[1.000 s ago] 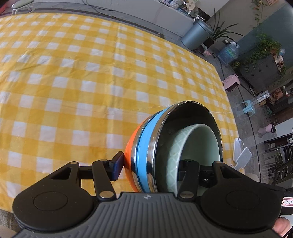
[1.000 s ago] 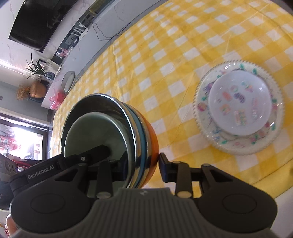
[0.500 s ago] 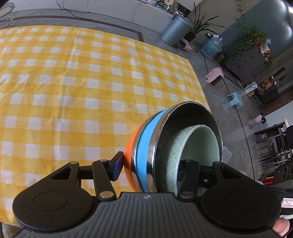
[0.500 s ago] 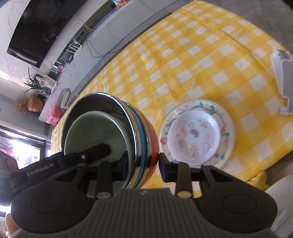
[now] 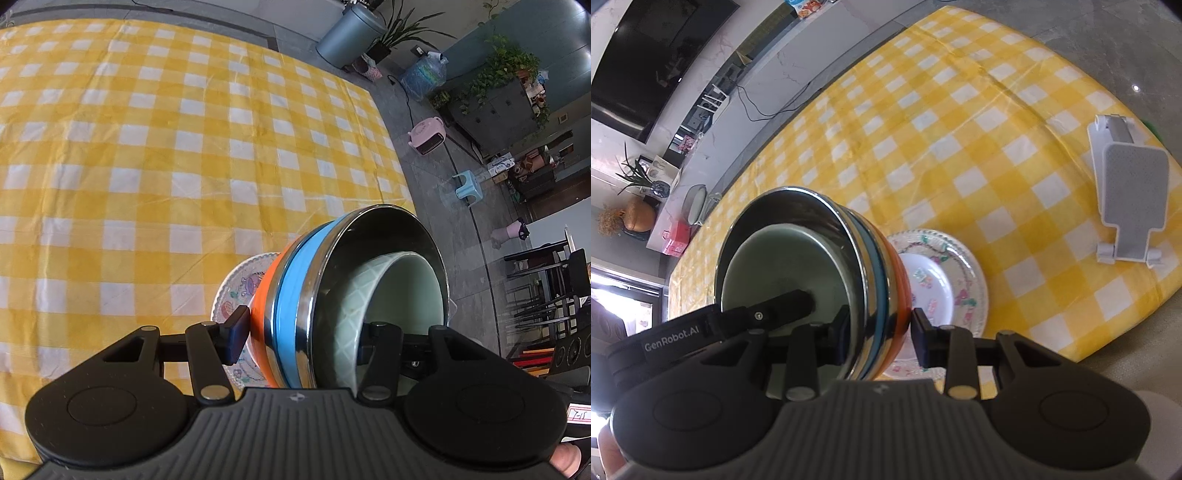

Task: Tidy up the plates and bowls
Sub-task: 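Carry the nested bowls with both tools over the plate stack and lower them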

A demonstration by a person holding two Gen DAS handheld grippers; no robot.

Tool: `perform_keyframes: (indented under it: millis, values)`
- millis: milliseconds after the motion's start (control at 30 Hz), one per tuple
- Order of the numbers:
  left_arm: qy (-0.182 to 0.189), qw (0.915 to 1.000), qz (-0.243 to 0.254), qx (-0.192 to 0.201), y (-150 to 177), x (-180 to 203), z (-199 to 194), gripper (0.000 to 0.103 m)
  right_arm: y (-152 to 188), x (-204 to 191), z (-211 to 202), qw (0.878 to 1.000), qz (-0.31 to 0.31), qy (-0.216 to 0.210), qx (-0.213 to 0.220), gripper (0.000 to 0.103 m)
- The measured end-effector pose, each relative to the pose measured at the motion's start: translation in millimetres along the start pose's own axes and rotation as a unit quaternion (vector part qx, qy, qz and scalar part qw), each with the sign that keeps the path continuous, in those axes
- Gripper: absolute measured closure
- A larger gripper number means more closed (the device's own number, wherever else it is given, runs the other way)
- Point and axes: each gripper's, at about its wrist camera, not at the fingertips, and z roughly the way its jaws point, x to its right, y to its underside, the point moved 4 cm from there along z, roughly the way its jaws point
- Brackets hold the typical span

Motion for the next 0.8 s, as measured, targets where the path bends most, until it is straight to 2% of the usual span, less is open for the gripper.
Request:
perform_keyframes:
  millis: [467,800]
  values:
    - [0.007,0.9993,-0.030,-0.022,5.9,-11.3,31.4,0.045,-4.9,21.9,21.2,1.000,0.011,0.025,-0.015,0.070]
    - [-0.004,0.9996,-0.023,-0.017,5.7,-9.4,35.6,0.045,-3.6,29.2,30.9,0.999,0.019,0.019,-0.022,0.070]
